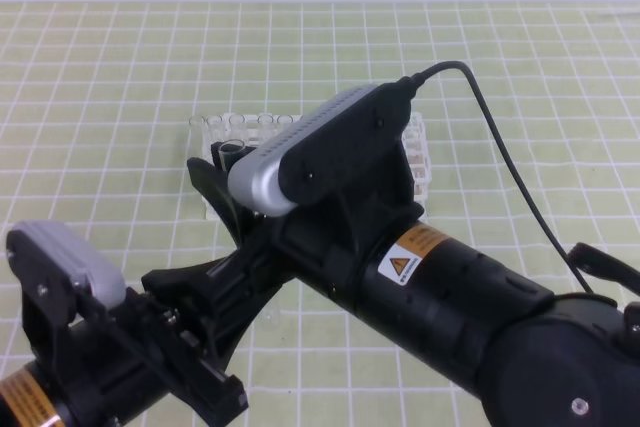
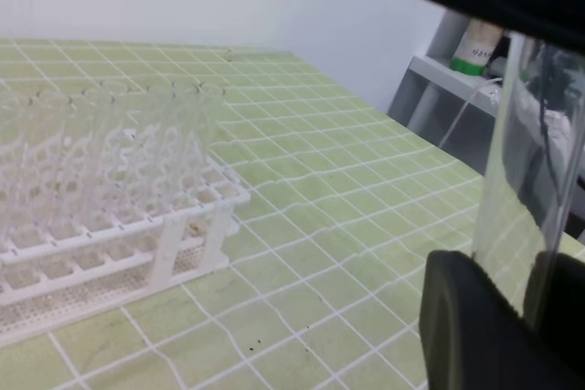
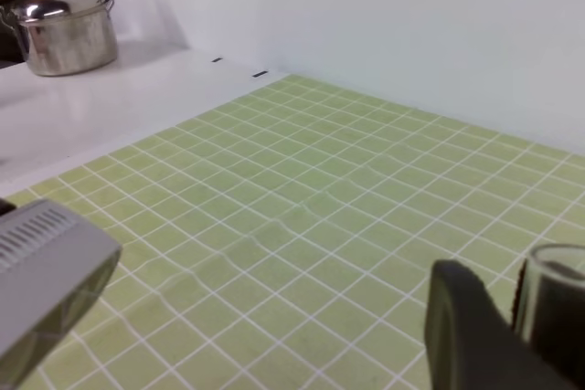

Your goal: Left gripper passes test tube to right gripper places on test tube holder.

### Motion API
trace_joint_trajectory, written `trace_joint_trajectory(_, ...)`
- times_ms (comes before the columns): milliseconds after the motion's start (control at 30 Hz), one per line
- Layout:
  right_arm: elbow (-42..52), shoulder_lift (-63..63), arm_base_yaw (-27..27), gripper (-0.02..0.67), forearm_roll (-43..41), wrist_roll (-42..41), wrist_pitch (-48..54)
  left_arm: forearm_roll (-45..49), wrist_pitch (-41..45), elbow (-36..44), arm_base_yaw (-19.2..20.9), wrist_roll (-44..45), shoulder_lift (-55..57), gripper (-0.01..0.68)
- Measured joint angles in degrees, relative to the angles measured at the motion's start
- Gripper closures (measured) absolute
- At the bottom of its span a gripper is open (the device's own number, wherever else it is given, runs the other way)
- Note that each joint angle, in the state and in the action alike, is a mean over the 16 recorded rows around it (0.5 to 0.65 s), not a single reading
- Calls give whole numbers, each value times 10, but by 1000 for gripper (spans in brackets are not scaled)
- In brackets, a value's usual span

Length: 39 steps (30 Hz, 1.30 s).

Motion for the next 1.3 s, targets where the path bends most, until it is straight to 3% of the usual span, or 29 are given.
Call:
trace_joint_trajectory(867,0,0,-4,640,7,-21,-8,29,-1,0,1,5,-13,635)
trace_joint_trajectory(1300,12,-44,-4,640,88,-113,-9,30,161,0,1,12,-159,650)
